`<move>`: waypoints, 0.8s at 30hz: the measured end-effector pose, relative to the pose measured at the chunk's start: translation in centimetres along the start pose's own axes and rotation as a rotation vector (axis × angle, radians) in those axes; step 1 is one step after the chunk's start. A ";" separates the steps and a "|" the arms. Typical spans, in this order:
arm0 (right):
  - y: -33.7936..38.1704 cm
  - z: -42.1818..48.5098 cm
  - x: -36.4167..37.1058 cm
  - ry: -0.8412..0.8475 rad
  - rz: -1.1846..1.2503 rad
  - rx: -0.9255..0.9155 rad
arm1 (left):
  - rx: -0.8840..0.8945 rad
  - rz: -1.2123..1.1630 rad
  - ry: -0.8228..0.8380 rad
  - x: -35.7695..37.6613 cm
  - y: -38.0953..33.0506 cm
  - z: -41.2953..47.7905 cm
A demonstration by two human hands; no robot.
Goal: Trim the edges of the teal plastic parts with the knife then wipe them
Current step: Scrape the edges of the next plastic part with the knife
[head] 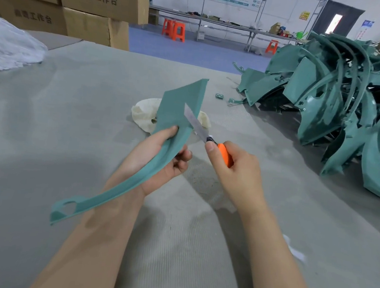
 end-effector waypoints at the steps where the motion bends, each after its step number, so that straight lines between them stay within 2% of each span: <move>1: -0.1 0.1 -0.1 -0.008 -0.006 0.004 | -0.007 0.013 0.002 0.0 0.1 -0.1; 12: -2.3 0.9 -2.4 -0.211 -0.045 0.128 | -0.103 0.193 0.047 -0.1 1.4 -0.3; 16: -4.1 1.4 -3.5 -0.255 -0.093 0.239 | -0.129 0.298 0.064 0.0 2.0 -0.6; 22: -4.0 1.1 -4.6 -0.321 -0.042 0.258 | -0.086 0.286 -0.044 -0.8 1.6 0.1; 24: -3.5 1.1 -4.3 -0.294 -0.026 0.237 | -0.065 0.255 -0.065 -1.1 1.2 0.3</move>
Point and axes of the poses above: each hand's wrist, its own z-axis towards the middle knuckle, its own x-axis out of the palm, y = z × x, the point moved 9 cm from there along z, towards the middle knuckle, and after that the axes turned 11 degrees about -y, right-handed, at the moved point
